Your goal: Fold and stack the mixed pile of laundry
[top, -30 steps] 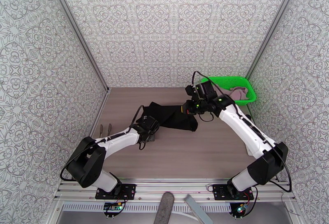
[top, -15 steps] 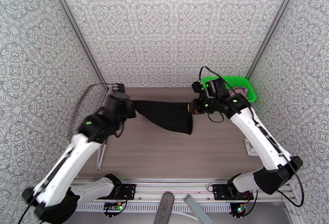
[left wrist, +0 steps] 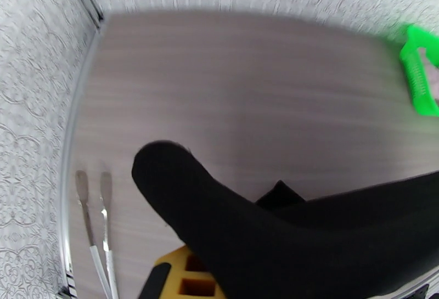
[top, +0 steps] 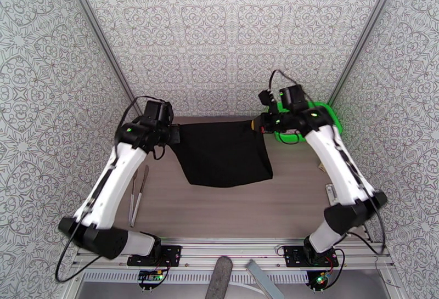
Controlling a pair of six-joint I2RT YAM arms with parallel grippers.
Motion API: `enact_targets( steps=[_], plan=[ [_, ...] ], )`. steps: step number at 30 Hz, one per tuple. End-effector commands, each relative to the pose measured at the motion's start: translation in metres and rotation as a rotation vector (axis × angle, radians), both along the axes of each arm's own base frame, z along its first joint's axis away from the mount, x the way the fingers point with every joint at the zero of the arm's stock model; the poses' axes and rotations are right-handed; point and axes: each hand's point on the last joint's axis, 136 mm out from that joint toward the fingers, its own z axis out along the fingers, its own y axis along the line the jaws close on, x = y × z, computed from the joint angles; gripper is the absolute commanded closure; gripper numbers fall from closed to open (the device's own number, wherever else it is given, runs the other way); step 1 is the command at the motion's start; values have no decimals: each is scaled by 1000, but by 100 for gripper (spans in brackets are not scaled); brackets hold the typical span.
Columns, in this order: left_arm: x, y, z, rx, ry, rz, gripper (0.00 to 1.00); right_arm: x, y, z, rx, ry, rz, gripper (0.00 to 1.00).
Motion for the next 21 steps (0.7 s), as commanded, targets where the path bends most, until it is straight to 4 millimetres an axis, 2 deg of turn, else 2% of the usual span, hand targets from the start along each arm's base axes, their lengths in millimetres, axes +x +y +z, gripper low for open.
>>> enact_targets(
  steps=[1,5,8,11,13,15,18,20,21],
  plan=[
    [26,-9,-46,-56,79,-5,100,22,-9,-61,-13,134,-69,100],
    [57,-27,-111,-100,182,-6,100,49,-21,-118,-47,209,-152,100],
    [75,-39,-157,-111,251,-1,100,66,-26,-150,-61,252,-185,100],
    [92,-46,-190,-121,272,17,100,82,-28,-171,-78,260,-196,98],
    [101,-48,-201,-133,265,30,100,91,-29,-181,-99,252,-189,93],
    [109,-48,-203,-141,246,45,100,99,-32,-184,-119,232,-185,85],
    [120,-47,-197,-156,212,54,100,106,-33,-180,-126,197,-171,54],
    [125,-49,-194,-167,206,48,100,104,-33,-180,-131,195,-161,44],
    [128,-50,-194,-174,208,41,100,101,-33,-181,-131,198,-153,33]
  ],
)
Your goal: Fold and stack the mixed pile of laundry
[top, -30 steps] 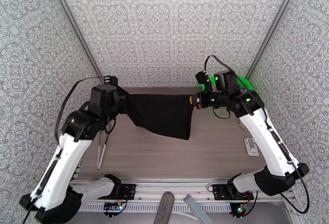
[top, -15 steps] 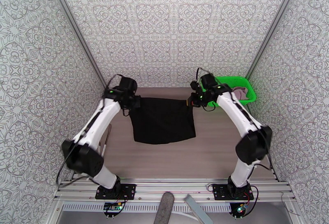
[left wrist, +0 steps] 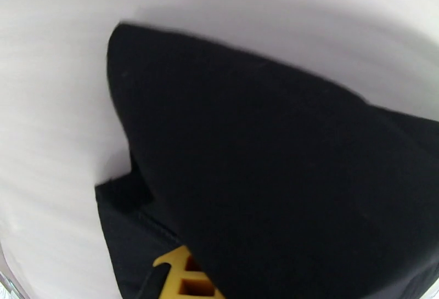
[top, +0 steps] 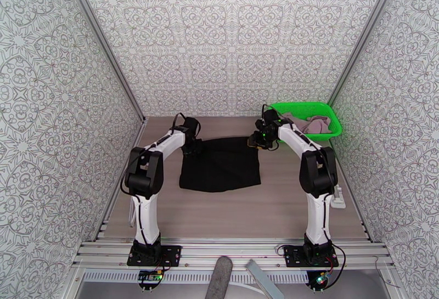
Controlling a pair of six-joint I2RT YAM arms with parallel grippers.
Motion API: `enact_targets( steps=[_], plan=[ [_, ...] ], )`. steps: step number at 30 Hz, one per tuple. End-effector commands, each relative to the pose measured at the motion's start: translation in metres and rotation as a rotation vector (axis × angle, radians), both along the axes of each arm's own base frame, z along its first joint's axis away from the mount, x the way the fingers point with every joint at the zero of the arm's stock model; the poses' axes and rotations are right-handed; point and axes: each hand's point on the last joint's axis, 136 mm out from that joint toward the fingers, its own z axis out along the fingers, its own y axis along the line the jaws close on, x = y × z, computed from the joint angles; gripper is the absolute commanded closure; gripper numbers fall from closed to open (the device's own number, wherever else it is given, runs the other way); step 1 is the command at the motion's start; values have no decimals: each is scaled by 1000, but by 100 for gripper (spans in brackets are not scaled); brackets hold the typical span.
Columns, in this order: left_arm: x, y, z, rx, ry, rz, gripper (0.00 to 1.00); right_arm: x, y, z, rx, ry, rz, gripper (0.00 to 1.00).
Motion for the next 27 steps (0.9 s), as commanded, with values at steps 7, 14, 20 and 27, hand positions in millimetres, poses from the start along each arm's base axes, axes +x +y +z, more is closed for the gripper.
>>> enact_targets(
  steps=[7,14,20,27],
  plan=[
    [31,-14,32,-82,-98,-28,56,-24,3,7,-58,-84,231,37],
    [26,-1,72,-23,-161,-21,8,-39,0,13,-305,-234,567,33],
    [5,6,113,9,-201,-32,6,-43,6,-2,-417,-320,839,28],
    [-35,12,141,20,-221,-20,5,-45,14,-22,-490,-377,1041,25]
  ],
)
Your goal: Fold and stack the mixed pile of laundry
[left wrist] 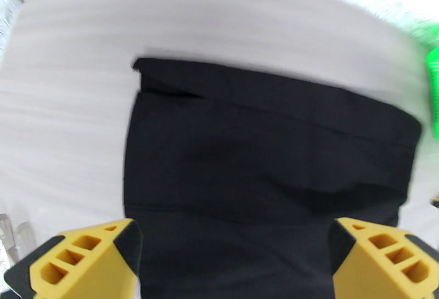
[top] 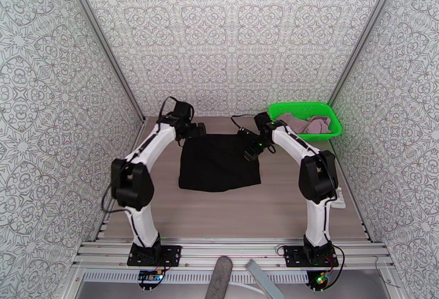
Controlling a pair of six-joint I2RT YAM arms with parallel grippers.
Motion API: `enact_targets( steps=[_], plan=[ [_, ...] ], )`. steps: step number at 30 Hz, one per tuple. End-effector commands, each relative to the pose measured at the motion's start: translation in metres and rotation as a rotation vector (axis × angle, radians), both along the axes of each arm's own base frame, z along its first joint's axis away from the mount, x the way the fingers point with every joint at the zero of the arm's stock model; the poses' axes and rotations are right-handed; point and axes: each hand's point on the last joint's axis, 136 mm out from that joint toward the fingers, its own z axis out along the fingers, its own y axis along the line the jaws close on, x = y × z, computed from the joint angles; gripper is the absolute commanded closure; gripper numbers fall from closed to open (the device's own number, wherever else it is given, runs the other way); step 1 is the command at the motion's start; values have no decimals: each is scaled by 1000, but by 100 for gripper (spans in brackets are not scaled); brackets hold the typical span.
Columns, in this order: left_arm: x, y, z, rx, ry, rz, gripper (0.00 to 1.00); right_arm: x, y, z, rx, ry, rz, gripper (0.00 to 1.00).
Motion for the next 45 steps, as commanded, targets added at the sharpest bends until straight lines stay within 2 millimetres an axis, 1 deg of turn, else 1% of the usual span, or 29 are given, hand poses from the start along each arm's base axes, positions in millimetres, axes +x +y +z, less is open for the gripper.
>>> enact_targets(
  steps=[1,5,7,10,13,15,18,19,20,21,22,23,26,29,32,34,36,38,40,42,43,45],
  plan=[
    [-31,9,1,43,42,13,5,-2,5,-21,-75,-39,154,25],
    [-55,16,12,50,37,19,4,5,14,-26,-66,-46,194,24],
    [-66,19,18,54,36,21,2,8,18,-31,-69,-36,215,24],
    [-81,24,24,63,34,21,1,10,30,-37,-70,-24,252,24],
    [-92,27,28,67,31,20,1,14,43,-43,-66,-25,283,24],
    [-98,29,30,70,33,22,1,19,50,-46,-67,-33,288,24],
    [-105,32,34,76,33,24,1,29,56,-49,-63,-44,280,28],
    [-108,32,34,76,33,23,1,30,58,-50,-60,-43,284,31],
    [-110,33,35,75,33,24,1,31,59,-50,-60,-43,283,38],
    [-113,32,35,74,36,21,1,32,60,-50,-59,-47,284,52],
    [-115,33,34,72,40,21,1,32,61,-48,-60,-51,284,62],
    [-117,33,33,70,44,25,1,31,61,-47,-60,-53,283,70],
    [-123,34,22,63,76,40,2,30,61,-33,-60,-73,265,99],
    [-127,38,1,56,133,83,3,28,61,-12,-43,-99,245,100],
    [-127,42,-27,35,208,141,6,27,61,14,-14,-152,226,100],
    [-124,45,-47,9,256,178,8,25,63,33,9,-196,220,100],
    [-116,47,-64,-23,288,211,10,23,64,47,29,-226,216,100],
    [-107,50,-77,-31,306,230,12,20,65,58,43,-246,216,100],
    [-93,54,-91,-25,324,243,13,19,64,63,45,-252,215,100],
    [-79,53,-105,-24,341,234,15,18,64,62,43,-247,213,100],
    [-71,51,-112,-15,350,219,20,17,64,60,39,-240,215,100],
    [-57,49,-118,21,348,181,36,16,65,55,33,-227,216,100]
  ],
)
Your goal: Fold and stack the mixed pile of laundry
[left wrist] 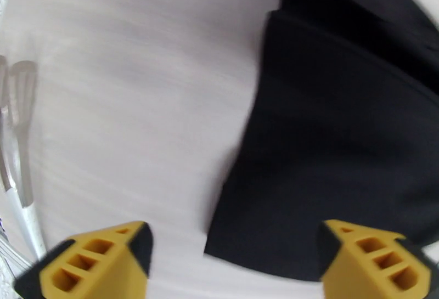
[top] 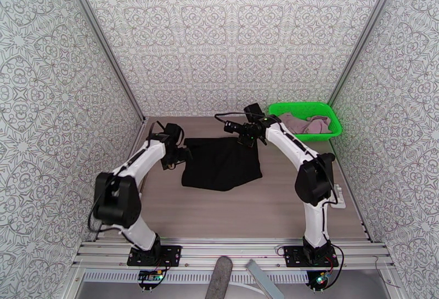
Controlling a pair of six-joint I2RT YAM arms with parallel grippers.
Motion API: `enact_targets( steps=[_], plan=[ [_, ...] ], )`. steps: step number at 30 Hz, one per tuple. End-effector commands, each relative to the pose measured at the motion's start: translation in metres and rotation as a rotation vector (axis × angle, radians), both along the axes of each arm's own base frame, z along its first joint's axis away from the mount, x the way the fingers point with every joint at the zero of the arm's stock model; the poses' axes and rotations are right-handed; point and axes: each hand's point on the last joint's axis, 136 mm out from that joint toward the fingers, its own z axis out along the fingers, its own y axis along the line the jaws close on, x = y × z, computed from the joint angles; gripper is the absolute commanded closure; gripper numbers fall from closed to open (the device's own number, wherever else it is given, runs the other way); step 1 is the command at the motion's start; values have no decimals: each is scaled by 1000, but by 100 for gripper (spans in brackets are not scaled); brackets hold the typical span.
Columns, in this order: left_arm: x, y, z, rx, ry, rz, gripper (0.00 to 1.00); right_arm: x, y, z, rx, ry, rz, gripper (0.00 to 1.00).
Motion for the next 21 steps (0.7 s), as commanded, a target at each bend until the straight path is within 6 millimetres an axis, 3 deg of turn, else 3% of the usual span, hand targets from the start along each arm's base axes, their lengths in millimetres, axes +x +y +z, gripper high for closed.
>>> enact_targets(
  steps=[1,4,6,8,10,15,18,21],
  plan=[
    [40,-6,9,37,-90,-62,42,-6,3,-18,-16,47,-5,100],
    [57,0,28,198,-162,-161,45,-7,4,-23,-22,61,0,100],
    [65,-1,47,265,-223,-237,40,-8,4,-25,-24,64,5,100],
    [76,-12,69,292,-329,-361,13,-9,5,-25,-22,64,11,100],
    [84,-26,83,283,-401,-502,1,-11,5,-25,-18,68,17,100],
    [101,-41,83,251,-463,-749,3,-13,7,-19,2,58,26,100],
    [94,-58,73,230,-547,-943,2,-13,8,-12,21,42,26,100],
    [83,-68,76,278,-710,-1076,1,-13,10,-1,43,18,27,100]
  ],
)
